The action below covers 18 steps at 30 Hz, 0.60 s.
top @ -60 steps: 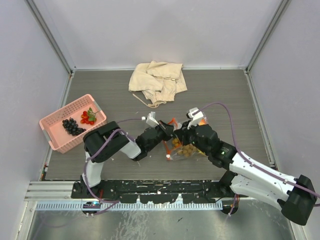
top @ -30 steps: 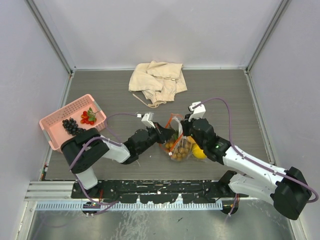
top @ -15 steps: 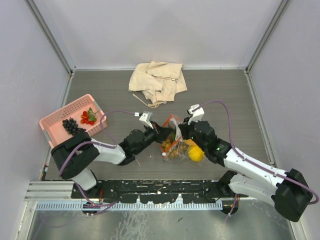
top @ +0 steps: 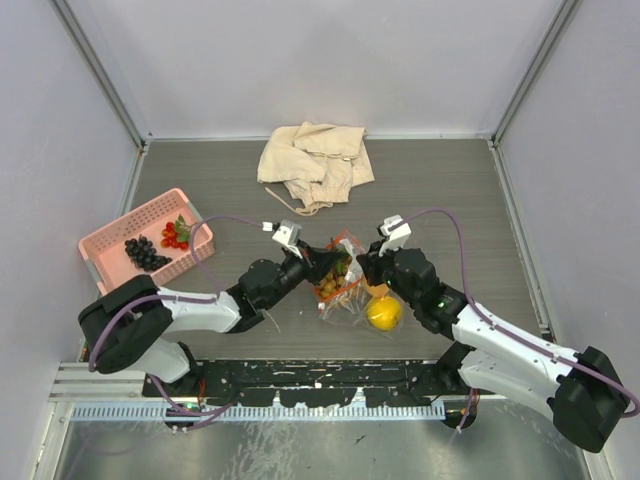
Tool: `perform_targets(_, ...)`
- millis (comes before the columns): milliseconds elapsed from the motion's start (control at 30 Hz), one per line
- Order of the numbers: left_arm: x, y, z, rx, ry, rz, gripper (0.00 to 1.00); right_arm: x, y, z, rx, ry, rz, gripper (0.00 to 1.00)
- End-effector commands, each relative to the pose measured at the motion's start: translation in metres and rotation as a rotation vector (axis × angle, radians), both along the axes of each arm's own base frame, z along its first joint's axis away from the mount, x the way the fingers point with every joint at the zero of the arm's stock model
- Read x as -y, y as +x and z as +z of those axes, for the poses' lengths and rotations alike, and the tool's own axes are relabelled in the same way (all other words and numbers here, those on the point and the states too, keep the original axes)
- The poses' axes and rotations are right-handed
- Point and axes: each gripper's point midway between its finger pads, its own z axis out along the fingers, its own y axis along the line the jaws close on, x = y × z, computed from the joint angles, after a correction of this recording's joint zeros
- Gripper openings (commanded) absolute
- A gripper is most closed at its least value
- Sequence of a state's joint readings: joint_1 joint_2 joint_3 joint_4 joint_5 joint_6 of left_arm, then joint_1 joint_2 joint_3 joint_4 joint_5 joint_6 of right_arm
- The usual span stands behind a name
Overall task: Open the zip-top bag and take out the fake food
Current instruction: Pick up the fake fruit from the zipper food storage bag.
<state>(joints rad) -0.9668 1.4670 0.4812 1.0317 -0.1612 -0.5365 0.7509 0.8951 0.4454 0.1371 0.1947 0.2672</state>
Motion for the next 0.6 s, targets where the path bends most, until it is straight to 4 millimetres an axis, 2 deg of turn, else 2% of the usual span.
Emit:
perform_targets(0, -0.011, 0.005, 0.036, 0.119, -0.043, 0.051, 0.00, -0.008, -0.003, 0.017, 0.049, 0.067, 0.039, 0.01)
perform_targets(567, -0.038, 0.002, 0.060, 0.206, -0.062, 0.125, 0.00, -0.005, -0.006, 0.007, 0.021, 0.070, 0.028, 0.01)
